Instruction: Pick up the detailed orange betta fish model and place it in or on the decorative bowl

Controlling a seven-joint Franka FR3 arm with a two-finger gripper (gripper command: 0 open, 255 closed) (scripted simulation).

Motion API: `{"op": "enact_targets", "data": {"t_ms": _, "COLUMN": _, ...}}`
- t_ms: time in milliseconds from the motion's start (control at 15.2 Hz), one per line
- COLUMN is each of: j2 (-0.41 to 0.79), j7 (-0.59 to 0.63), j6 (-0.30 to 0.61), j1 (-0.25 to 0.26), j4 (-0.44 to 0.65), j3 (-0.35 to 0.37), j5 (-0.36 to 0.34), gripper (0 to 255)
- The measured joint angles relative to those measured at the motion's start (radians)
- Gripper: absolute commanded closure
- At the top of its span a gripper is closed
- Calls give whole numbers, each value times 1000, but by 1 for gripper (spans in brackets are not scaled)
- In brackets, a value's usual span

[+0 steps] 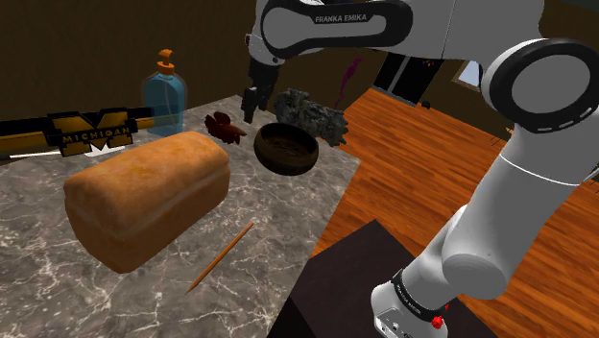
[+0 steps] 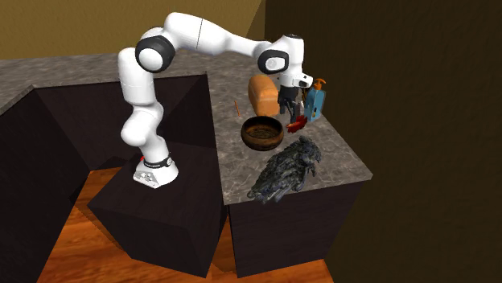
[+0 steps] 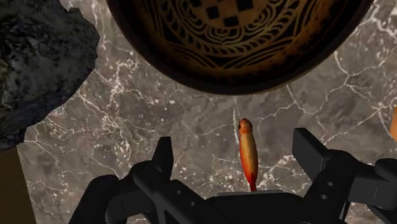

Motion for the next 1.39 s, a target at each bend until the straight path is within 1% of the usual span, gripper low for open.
{"op": "enact_targets", "data": {"t_ms": 132, "j2": 61, "j7": -10, "j6": 9, "j1": 17, "j4": 55, "j3": 13, "j5": -11, "gripper": 0}}
{"op": "enact_targets", "data": {"t_ms": 264, "j2": 134, "j7": -27, "j6": -4, "j1": 33, "j4": 143, "j3": 23, "j5": -23, "gripper": 0}}
{"op": "enact_targets", "data": {"t_ms": 396, "j2": 170, "j7": -34, "j6": 0, "j1": 42, "j4": 176, "j3": 28, "j5": -30, "gripper": 0}}
{"op": "enact_targets", "data": {"t_ms": 858, "j2": 205, "j7": -32, "j6": 74, "j1": 43, "j4": 136, "j3": 26, "j5": -39, "gripper": 0}}
{"op": "enact_targets", "data": {"t_ms": 1254, "j2": 207, "j7": -32, "j6": 84, "j1": 42, "j4": 130, "j3": 25, "j5": -40, "gripper": 0}}
{"op": "enact_targets", "data": {"t_ms": 1320, "j2": 207, "j7": -32, "j6": 84, "j1": 42, "j4": 130, "j3": 25, "j5": -40, "gripper": 255}}
{"op": "enact_targets", "data": {"t_ms": 1386, "j2": 207, "j7": -32, "j6": 84, "j1": 42, "j4": 130, "j3": 25, "j5": -40, "gripper": 255}}
